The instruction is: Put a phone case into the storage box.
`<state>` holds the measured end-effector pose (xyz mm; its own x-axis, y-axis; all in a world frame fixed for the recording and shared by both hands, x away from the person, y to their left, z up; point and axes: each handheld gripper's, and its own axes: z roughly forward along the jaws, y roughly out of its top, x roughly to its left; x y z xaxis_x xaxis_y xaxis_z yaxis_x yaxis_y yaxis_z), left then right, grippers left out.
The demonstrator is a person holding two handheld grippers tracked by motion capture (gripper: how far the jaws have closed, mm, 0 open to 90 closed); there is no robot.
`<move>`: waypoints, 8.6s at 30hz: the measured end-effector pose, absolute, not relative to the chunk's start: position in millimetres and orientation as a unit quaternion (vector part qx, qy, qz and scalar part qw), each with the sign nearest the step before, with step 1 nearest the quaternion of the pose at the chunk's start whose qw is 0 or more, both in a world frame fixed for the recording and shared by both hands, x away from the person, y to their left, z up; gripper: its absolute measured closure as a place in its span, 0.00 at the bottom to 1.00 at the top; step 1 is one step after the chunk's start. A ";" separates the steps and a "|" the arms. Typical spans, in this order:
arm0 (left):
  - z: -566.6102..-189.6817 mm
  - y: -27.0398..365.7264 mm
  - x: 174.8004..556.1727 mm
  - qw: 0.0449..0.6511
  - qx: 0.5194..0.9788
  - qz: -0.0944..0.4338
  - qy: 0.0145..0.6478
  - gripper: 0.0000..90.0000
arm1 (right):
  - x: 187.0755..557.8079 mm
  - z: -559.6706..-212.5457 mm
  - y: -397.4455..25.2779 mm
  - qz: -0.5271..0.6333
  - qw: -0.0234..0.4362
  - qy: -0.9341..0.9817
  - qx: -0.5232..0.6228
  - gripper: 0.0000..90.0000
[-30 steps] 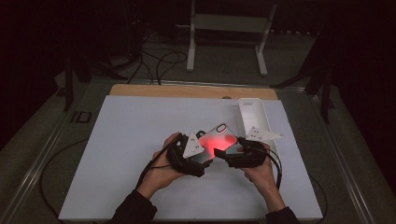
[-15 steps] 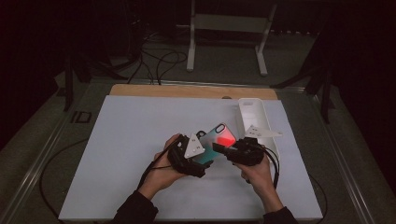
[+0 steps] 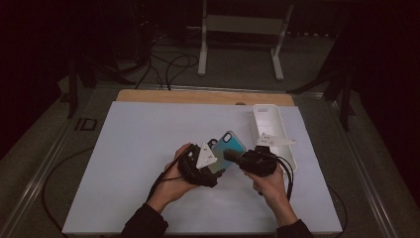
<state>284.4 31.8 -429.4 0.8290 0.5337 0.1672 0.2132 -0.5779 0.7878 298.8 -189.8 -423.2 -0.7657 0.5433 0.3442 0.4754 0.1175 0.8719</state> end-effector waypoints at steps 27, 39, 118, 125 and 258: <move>-440.1 57.0 289.2 0.456 0.853 0.102 0.232 0.24 | 295.4 -410.0 -195.9 0.609 0.046 0.729 0.309 0.96; -446.2 50.3 289.6 0.478 0.855 0.040 0.196 0.31 | 293.7 -405.7 -193.0 0.646 0.008 0.713 0.272 0.96; -455.2 59.4 293.8 0.466 0.840 0.085 0.263 0.90 | 295.4 -402.4 -165.8 0.543 0.120 0.737 0.384 0.10; -457.4 56.1 292.7 0.462 0.841 0.090 0.266 0.90 | 297.5 -402.5 -159.6 0.543 0.116 0.732 0.395 0.10; -482.4 215.8 263.5 0.452 0.755 0.215 0.424 0.00 | 306.2 -390.4 -163.6 0.541 0.164 0.716 0.409 0.19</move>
